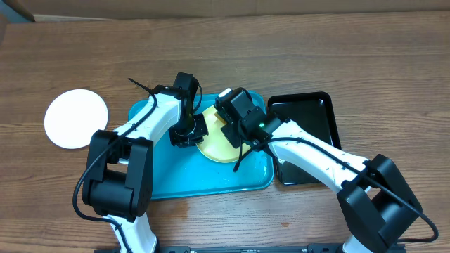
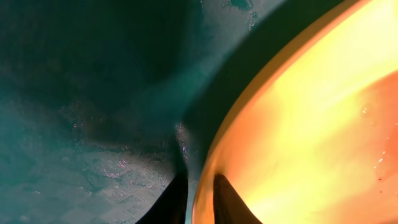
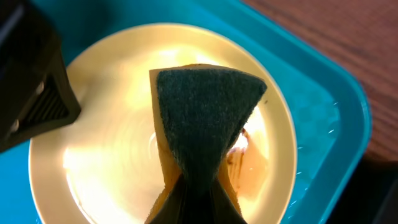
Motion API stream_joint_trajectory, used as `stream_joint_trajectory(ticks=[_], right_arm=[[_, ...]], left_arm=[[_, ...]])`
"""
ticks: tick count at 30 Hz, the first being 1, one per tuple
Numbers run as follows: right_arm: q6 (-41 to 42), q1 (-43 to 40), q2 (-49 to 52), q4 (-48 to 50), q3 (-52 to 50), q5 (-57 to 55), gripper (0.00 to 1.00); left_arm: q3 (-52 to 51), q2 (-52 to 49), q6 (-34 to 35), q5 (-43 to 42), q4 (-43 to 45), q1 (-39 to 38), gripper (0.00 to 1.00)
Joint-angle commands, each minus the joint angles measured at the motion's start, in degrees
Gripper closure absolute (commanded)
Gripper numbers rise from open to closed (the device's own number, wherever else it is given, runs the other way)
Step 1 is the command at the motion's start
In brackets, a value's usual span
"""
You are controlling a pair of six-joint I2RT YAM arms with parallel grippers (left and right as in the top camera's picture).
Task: Clean dirty plates on tray and stack at the side
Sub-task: 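Scrub the yellow plate surface with the sponge in the right gripper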
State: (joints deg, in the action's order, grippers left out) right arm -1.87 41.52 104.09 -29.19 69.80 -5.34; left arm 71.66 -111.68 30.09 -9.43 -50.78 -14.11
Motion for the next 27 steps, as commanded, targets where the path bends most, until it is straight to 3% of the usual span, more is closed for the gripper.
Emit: stream_joint_trajectory(ticks=[1, 11, 17, 27], right_arm=[[0.31, -0.22, -0.74, 1.01, -2.51, 1.51, 0.96], [0.33, -1.73, -0.09, 8.55, -9.01, -0.37, 0.96], [0.35, -4.02, 0.94, 12.22, -10.56, -0.90, 0.96], [0.28, -9.92, 2.67, 12.63, -10.56, 13.16, 0.96]], left_arm=[[-1.16, -1.88, 0.35, 2.16, 0.11, 0.44, 0.85], [-1.16, -1.88, 0.02, 2.36, 0.13, 0.44, 0.96], [-1.16, -1.88, -0.55, 2.36, 0.15, 0.44, 0.96], [-1.16, -1.88, -1.81, 2.36, 0.61, 0.42, 0.96]])
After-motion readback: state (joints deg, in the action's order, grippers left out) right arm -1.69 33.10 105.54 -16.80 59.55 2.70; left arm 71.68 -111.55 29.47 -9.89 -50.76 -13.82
